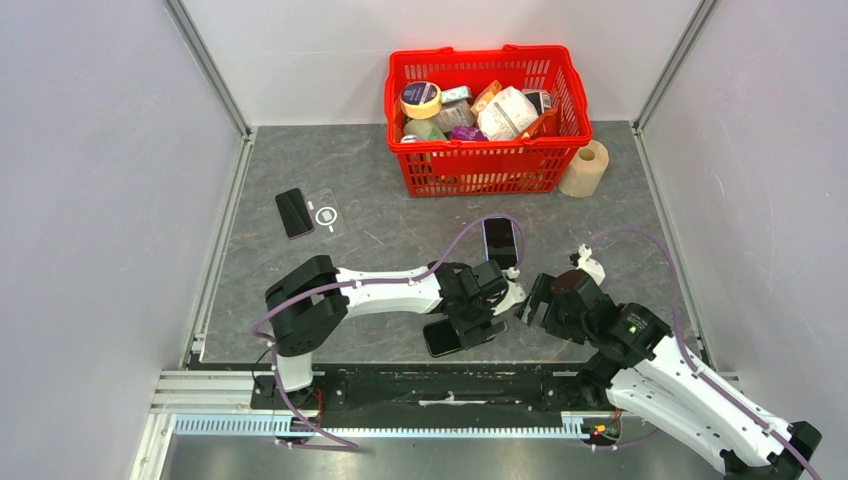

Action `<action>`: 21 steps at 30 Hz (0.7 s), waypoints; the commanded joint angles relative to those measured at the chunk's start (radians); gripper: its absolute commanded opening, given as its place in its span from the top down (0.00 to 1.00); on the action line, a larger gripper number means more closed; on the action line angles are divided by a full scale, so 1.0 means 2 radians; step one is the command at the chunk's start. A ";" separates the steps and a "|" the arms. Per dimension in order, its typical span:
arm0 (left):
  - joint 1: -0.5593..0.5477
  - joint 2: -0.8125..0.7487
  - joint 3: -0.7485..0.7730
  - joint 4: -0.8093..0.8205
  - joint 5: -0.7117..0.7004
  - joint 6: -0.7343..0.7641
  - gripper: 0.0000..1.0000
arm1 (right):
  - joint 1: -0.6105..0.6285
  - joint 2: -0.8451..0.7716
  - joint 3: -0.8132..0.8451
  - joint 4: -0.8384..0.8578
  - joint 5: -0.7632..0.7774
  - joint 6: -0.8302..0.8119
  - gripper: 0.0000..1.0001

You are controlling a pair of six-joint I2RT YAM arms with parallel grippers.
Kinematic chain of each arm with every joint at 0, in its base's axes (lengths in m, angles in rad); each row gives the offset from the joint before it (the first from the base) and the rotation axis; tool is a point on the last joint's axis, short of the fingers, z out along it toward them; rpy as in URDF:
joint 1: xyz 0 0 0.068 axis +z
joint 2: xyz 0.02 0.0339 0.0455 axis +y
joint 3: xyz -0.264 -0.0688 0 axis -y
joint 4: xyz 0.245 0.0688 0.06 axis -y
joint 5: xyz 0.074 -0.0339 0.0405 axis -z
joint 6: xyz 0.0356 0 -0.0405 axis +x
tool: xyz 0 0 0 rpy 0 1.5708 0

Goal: Put the phone into the phone case

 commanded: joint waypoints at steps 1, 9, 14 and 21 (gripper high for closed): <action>-0.020 0.000 0.014 0.020 0.051 0.049 0.07 | -0.004 -0.005 0.016 0.038 0.023 0.009 0.03; -0.019 -0.006 0.011 0.024 0.051 0.034 0.07 | -0.004 -0.015 0.022 0.029 0.027 0.009 0.03; -0.018 -0.016 0.008 0.029 0.040 0.023 0.07 | -0.004 -0.017 0.028 0.023 0.030 0.008 0.03; -0.017 -0.006 -0.001 0.029 0.025 0.018 0.06 | -0.004 -0.024 0.029 0.017 0.031 0.009 0.03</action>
